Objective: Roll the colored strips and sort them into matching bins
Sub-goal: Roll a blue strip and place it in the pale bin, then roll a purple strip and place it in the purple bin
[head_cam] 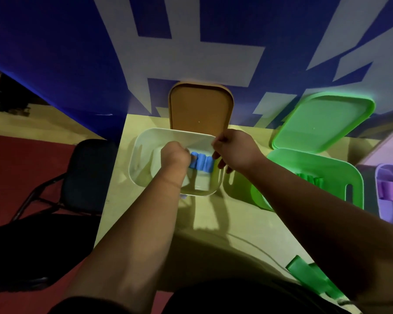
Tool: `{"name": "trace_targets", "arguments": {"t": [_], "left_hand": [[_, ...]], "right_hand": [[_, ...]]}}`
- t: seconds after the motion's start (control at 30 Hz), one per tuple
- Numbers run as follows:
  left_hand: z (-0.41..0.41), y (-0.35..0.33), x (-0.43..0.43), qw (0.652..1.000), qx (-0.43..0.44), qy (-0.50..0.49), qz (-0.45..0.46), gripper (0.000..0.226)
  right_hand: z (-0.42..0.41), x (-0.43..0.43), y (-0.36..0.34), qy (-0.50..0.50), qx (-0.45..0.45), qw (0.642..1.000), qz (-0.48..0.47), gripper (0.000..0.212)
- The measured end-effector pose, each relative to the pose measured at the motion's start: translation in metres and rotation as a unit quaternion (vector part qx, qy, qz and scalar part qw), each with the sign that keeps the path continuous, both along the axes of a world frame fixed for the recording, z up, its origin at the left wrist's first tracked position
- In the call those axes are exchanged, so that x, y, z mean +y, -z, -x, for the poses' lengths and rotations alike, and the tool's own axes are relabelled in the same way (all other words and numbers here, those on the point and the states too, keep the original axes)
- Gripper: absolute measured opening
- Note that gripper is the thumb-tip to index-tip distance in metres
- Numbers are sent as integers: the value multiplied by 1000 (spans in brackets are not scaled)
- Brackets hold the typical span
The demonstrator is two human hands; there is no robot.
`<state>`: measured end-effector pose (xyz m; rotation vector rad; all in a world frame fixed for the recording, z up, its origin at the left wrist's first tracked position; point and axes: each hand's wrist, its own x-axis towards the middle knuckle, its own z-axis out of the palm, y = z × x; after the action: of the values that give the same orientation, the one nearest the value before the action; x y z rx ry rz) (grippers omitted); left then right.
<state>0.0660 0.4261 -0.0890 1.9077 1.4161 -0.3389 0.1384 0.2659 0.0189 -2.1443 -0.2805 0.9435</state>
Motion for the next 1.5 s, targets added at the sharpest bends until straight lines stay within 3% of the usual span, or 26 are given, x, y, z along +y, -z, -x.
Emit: {"name": "trace_targets", "arguments": {"t": [0.2, 0.33, 0.5, 0.87, 1.2, 1.37, 1.5], "left_hand": [[5, -35, -7, 1000, -23, -3, 8, 15], [9, -70, -26, 988, -117, -59, 81, 11], [18, -153, -89, 966, -227, -77, 97, 8], [-17, -248, -248, 937, -320, 54, 133, 10], [-38, -235, -367, 941, -277, 100, 165, 11], [-36, -202, -409, 952, -226, 113, 172, 12], [-26, -160, -430, 960, -143, 154, 183, 11]], "right_hand": [[0, -29, -26, 28, 4, 999, -38, 18], [0, -54, -47, 49, 7, 997, -65, 16], [2, -105, -78, 35, -9, 995, -92, 12], [-20, -247, -137, 83, -41, 988, -121, 17], [-38, -365, -123, 130, -28, 985, -111, 18], [-34, -405, -96, 125, 18, 989, -81, 19], [-30, -429, -68, 107, 107, 988, -18, 18]]}}
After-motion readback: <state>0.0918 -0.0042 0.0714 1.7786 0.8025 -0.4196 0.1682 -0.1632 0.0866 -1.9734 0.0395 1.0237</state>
